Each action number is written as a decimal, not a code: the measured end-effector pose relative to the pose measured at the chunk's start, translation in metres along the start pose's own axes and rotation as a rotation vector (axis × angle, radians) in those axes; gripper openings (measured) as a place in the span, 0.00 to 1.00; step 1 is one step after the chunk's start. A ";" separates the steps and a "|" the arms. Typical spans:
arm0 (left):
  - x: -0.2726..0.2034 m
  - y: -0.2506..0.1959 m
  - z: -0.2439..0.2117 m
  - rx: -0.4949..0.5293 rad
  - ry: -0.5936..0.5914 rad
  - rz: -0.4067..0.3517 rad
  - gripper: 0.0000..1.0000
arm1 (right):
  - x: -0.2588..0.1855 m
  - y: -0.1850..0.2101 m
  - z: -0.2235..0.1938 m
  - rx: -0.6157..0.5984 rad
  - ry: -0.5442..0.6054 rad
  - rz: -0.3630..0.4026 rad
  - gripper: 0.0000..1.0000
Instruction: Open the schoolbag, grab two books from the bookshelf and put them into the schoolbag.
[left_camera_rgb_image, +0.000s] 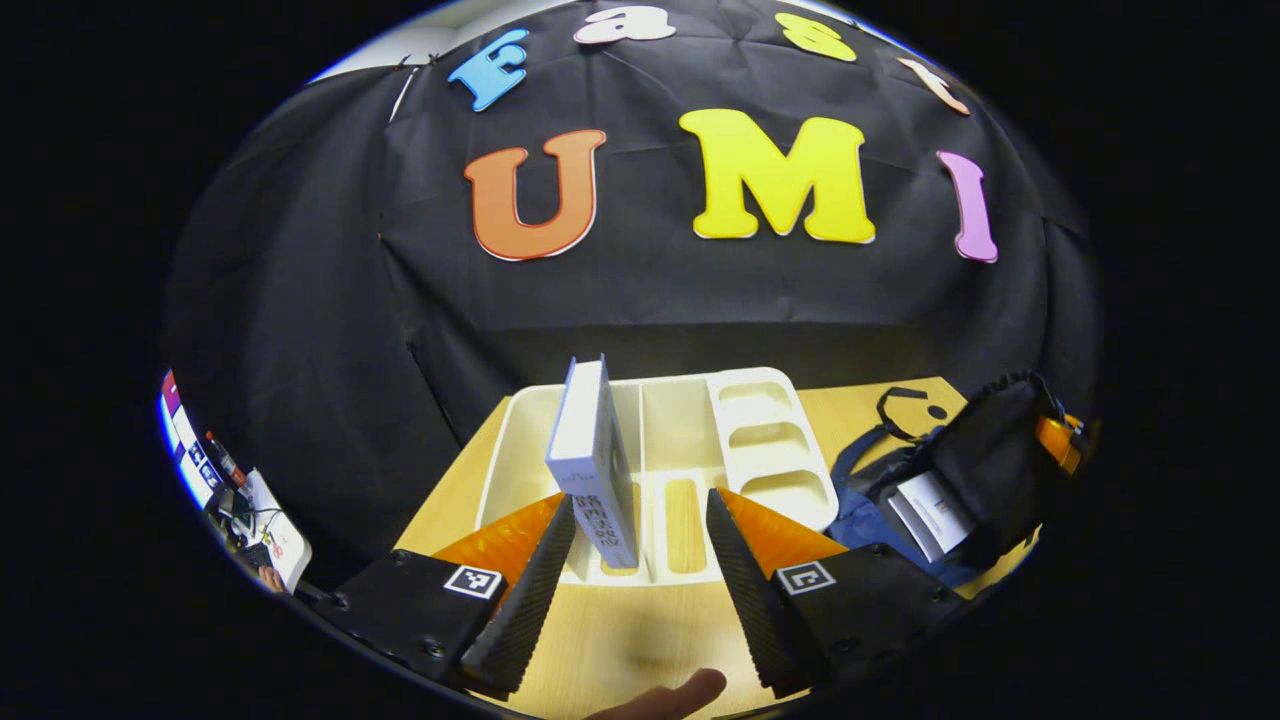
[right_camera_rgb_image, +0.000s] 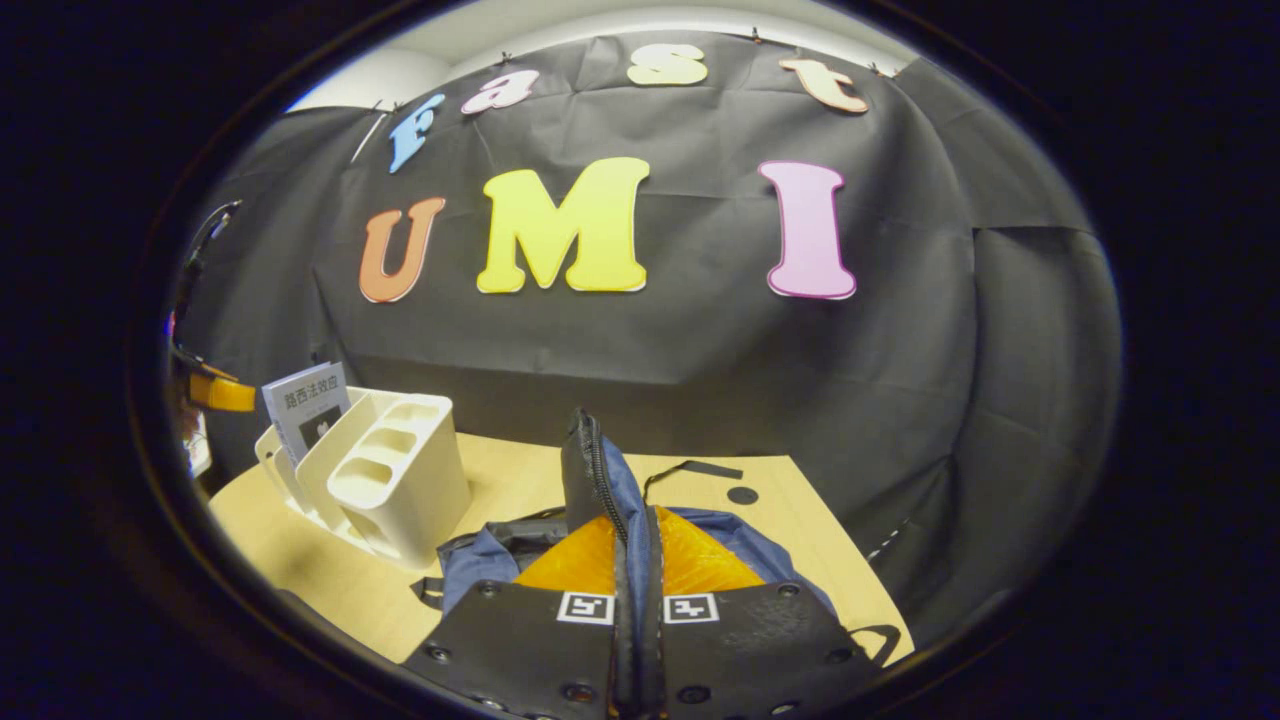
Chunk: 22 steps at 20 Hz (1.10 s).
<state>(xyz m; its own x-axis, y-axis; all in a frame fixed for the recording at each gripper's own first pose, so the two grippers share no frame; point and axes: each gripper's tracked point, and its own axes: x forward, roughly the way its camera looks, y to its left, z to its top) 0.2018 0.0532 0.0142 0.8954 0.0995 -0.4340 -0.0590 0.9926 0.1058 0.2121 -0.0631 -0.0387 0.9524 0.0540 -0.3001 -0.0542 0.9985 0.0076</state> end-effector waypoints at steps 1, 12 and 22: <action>0.002 0.004 0.012 -0.002 -0.004 -0.008 0.84 | 0.000 -0.002 0.000 0.003 0.000 -0.001 0.04; 0.088 0.013 0.033 -0.002 0.245 -0.106 0.84 | 0.000 0.005 -0.003 -0.010 -0.003 0.016 0.04; 0.149 0.024 0.008 0.095 0.396 -0.024 0.83 | 0.001 0.007 -0.012 -0.016 0.002 0.032 0.04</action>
<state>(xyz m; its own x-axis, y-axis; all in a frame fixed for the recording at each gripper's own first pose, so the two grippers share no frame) 0.3375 0.0916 -0.0413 0.6558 0.1133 -0.7464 0.0178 0.9861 0.1653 0.2091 -0.0562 -0.0501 0.9495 0.0860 -0.3018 -0.0895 0.9960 0.0023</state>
